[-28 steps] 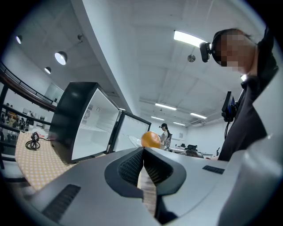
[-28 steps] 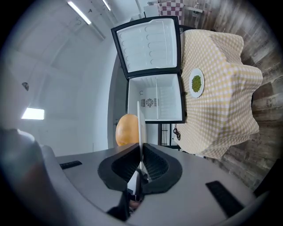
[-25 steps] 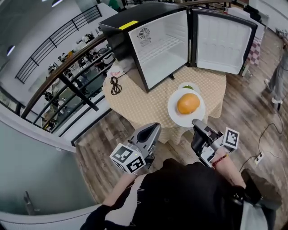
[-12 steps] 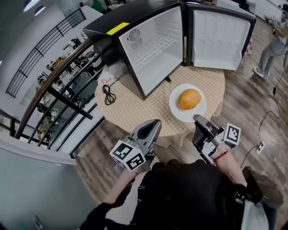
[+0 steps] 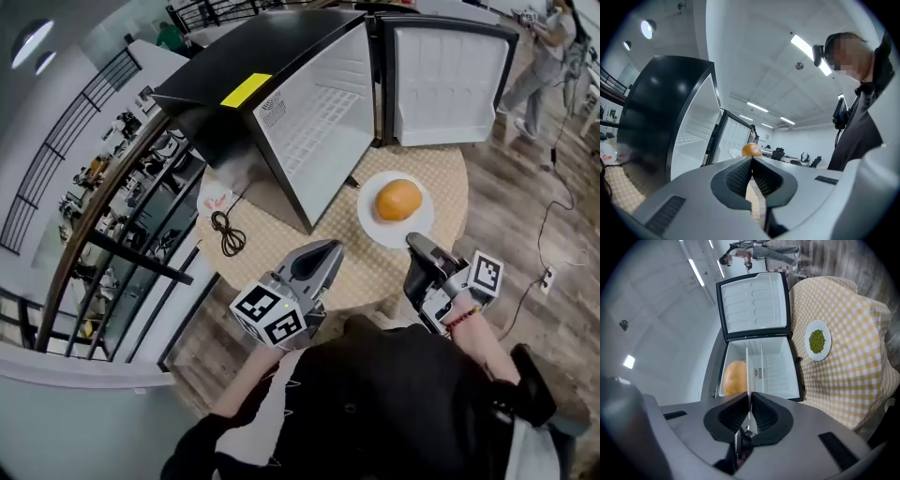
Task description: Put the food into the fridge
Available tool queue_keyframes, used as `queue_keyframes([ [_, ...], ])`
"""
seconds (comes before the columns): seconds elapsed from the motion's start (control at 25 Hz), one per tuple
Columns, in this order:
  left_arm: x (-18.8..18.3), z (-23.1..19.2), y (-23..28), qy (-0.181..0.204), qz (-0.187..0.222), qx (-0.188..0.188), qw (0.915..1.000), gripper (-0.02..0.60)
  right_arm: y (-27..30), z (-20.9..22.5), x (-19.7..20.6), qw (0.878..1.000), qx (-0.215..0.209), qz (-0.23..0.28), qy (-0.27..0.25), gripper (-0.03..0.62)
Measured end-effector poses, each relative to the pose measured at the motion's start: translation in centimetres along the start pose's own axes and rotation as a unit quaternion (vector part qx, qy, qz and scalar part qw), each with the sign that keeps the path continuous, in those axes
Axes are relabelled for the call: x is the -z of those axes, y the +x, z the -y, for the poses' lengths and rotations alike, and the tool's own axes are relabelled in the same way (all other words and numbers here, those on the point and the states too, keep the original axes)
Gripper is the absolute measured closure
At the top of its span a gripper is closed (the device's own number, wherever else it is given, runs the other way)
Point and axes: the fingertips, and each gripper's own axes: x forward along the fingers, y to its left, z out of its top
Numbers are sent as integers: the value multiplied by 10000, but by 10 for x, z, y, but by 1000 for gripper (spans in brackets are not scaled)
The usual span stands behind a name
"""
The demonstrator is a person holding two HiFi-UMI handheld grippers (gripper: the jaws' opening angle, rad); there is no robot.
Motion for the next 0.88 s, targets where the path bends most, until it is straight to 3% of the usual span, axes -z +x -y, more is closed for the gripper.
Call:
queue_keyframes([
  [0.44,10,-38,-8,-57,-217,641,9977,569,29,28,0,9968,273,746,-82,566],
  [0.88,27,-59,37,111,-573,918,9941,569,93,50,-31,9970,583,517,20,566],
])
